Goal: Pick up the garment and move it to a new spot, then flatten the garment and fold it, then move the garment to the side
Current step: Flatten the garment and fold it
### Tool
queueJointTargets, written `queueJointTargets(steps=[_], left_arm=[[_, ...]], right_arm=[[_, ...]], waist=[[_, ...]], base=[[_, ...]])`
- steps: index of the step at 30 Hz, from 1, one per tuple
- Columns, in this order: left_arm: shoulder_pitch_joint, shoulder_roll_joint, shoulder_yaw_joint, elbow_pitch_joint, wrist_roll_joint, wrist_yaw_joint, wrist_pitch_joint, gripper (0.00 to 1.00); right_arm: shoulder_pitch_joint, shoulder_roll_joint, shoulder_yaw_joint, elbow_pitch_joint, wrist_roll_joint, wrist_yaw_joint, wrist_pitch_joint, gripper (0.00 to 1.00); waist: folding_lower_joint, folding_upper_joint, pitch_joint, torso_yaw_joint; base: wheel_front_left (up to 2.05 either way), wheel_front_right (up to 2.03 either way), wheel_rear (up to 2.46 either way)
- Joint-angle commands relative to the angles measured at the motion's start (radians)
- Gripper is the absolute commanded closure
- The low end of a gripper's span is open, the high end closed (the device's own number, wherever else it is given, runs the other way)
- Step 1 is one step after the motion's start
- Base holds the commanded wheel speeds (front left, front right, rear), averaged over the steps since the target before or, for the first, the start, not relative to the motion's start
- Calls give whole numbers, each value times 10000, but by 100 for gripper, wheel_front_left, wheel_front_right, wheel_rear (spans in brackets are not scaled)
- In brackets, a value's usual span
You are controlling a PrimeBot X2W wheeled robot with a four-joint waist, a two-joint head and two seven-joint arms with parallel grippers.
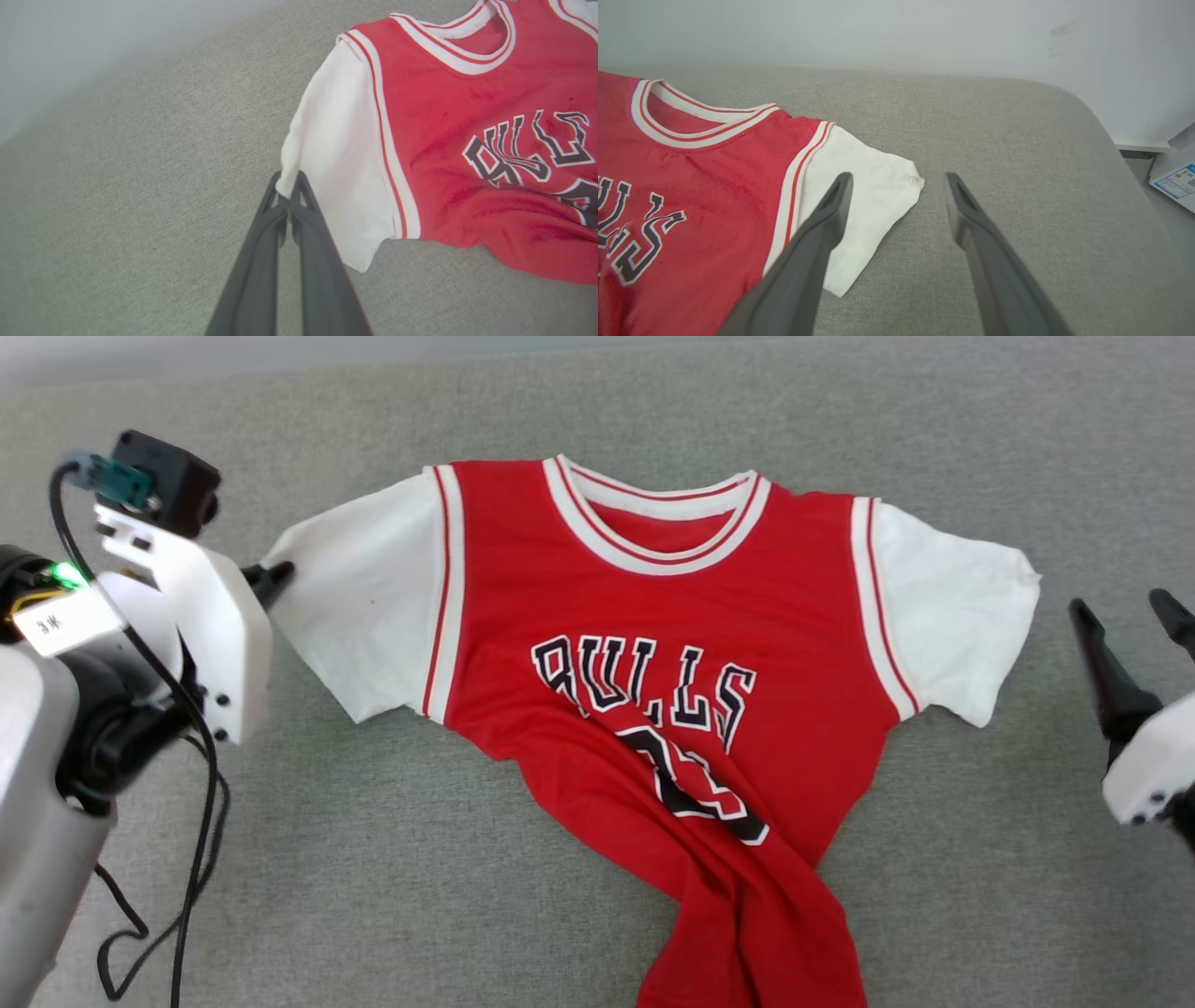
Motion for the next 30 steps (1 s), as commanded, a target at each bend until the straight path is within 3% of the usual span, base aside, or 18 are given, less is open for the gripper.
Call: queueJointTargets(steps=[1, 7, 13, 19, 29, 30], left_arm=[[300, 90, 27, -580, -8, 177, 62, 100], [786, 291, 43, -2498, 66, 623, 317, 100], [802, 344, -85, -3521, 205, 784, 468, 100], [602, 244, -221, -3884, 345, 778, 469, 100], [597, 25, -387, -3869, 378, 769, 227, 100], [609, 11, -399, -3842, 364, 763, 190, 100]], right_arm=[[-415, -194, 7, -45, 181, -9, 955, 0], [-1682, -1052, 228, 568, 291, -10, 4030, 0], [-2754, -1568, 538, 1342, 330, -9, 5332, 0], [-3384, -1875, 685, 2267, 165, -10, 5771, 0], [-3399, -1894, 1293, 3406, 245, -6, 5459, 0], [-3316, -1895, 1470, 3506, 331, -3, 5534, 67]], waist=[[1, 0, 126, 131], [1, 0, 639, 503], [1, 0, 1065, 904], [1, 0, 1320, 1250], [1, 0, 1581, 1493], [1, 0, 1592, 1498]], base=[[0, 0, 0], [0, 0, 0], [0, 0, 0], [0, 0, 0], [0, 0, 0], [0, 0, 0]])
